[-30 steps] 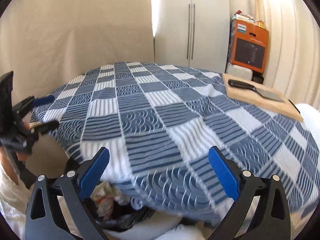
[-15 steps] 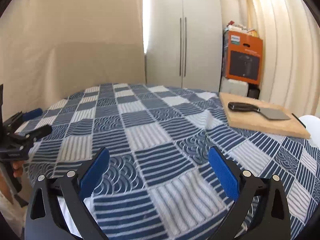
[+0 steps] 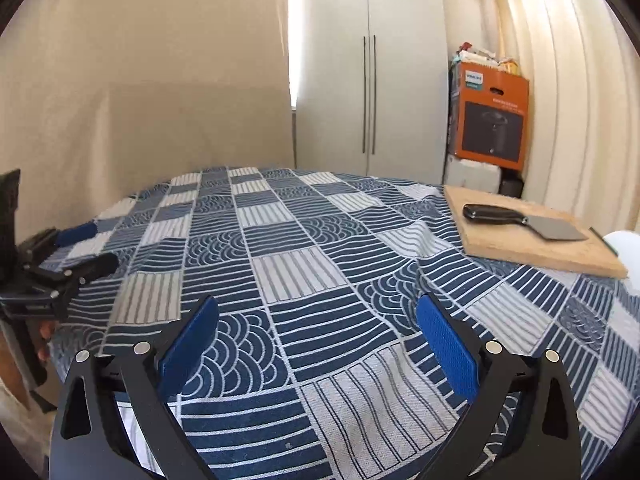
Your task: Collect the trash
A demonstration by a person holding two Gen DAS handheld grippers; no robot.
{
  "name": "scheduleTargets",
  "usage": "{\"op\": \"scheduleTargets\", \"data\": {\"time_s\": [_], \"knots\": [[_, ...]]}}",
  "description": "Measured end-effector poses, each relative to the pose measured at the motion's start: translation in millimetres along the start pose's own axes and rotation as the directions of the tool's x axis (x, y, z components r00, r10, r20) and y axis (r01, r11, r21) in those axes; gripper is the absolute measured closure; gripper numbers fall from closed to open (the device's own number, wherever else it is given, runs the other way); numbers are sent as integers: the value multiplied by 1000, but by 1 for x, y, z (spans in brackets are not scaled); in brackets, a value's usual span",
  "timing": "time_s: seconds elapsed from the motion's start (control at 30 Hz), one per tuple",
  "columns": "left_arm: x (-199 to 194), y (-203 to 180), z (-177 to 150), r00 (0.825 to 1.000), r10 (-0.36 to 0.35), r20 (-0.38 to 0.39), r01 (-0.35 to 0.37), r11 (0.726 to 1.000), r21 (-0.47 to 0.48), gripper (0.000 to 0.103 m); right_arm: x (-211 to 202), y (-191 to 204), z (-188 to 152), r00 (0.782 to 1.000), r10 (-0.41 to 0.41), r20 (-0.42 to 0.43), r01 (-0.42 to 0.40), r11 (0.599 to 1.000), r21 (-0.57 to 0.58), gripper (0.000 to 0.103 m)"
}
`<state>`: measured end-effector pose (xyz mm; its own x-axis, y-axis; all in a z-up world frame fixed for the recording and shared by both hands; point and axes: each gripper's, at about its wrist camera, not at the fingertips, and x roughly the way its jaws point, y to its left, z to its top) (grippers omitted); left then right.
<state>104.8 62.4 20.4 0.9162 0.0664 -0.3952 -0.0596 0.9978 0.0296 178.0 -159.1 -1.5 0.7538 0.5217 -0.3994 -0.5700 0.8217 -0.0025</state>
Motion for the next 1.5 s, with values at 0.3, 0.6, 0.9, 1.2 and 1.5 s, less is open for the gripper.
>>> {"op": "scheduleTargets", "data": {"time_s": [0.3,0.6,0.9,1.2,1.5], "knots": [[1,1,0,1000,-17,-21,17,1000,0,6,0,-1,-1,1000,-2,1,2,1000,13,8],[3,-1,0,998,-57,-40,58,998,22,6,0,-2,0,1000,-9,2,9,1000,24,8],[3,-3,-1,999,-37,-38,38,999,25,6,-3,-1,-1,1000,-23,12,23,1000,11,8],[3,-3,-1,999,-38,-38,39,999,35,6,-3,0,-1,1000,-27,9,27,1000,11,8],[3,-4,-1,999,-34,-40,35,999,34,6,-2,1,-1,1000,-25,6,25,1000,10,8]]}}
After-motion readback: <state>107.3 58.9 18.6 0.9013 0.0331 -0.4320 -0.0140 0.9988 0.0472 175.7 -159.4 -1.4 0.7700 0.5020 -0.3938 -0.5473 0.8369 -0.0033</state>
